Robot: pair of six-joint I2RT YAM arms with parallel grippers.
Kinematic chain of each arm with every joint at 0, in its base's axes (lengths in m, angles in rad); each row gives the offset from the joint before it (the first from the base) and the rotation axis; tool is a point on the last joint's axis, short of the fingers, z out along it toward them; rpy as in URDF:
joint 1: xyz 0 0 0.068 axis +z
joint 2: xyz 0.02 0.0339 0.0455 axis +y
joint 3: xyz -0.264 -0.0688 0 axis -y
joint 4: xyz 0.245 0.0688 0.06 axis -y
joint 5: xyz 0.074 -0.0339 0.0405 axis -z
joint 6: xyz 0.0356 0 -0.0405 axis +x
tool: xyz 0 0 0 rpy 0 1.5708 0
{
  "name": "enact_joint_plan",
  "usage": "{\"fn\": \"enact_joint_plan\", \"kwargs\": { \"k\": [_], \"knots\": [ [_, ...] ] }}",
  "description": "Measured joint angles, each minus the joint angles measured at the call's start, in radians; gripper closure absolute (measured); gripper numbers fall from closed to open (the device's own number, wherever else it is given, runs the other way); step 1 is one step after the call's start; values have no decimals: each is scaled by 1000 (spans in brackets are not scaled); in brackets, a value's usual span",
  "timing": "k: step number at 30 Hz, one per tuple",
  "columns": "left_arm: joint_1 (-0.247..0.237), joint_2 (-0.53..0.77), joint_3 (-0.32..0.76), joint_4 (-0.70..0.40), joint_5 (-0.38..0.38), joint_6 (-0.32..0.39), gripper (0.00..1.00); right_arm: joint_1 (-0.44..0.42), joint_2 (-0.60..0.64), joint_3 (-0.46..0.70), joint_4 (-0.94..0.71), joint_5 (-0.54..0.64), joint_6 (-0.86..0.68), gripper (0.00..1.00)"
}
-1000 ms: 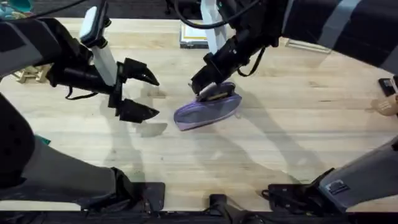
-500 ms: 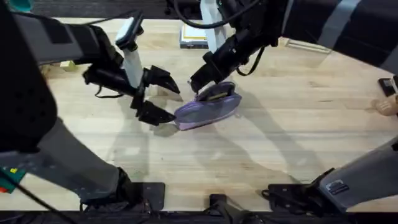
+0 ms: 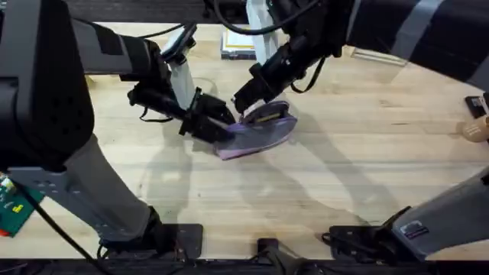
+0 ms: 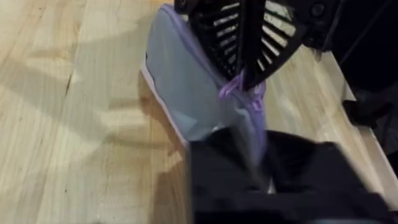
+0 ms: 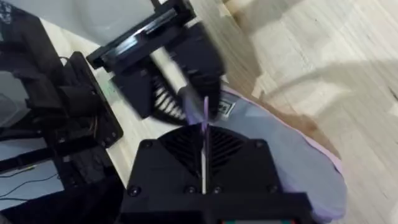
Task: Unzip the bag, pick up the pens from the table one at a time and place them inside, then zip the bag closed.
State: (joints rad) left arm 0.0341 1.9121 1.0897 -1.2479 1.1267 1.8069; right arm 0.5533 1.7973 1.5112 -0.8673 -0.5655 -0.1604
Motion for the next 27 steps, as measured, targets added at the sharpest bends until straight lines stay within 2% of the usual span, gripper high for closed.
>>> {"fn": "enact_joint_plan", "kwargs": {
  "k": [1, 2, 3, 8, 14, 21, 27],
  "knots": [
    [0, 0, 0, 4, 0, 0, 884, 0, 0, 0, 1, 0, 0, 971],
    [2, 0, 0, 8, -1, 1, 938, 0, 0, 0, 2, 0, 0, 971],
    [2, 0, 0, 7, -1, 0, 952, -1, 0, 0, 2, 0, 0, 971],
    [2, 0, 0, 8, 0, 0, 956, -17, 0, 0, 1, 0, 0, 969],
    [2, 0, 1, 12, 12, -1, 956, -82, 0, 0, -15, -17, 1, 969],
    [1, 0, 12, 30, 42, -1, 956, -203, 0, 0, -52, -94, -3, 969],
    [1, 1, 11, 25, 21, 0, 958, -357, 0, 0, -69, -83, -20, 970]
  ]
}}
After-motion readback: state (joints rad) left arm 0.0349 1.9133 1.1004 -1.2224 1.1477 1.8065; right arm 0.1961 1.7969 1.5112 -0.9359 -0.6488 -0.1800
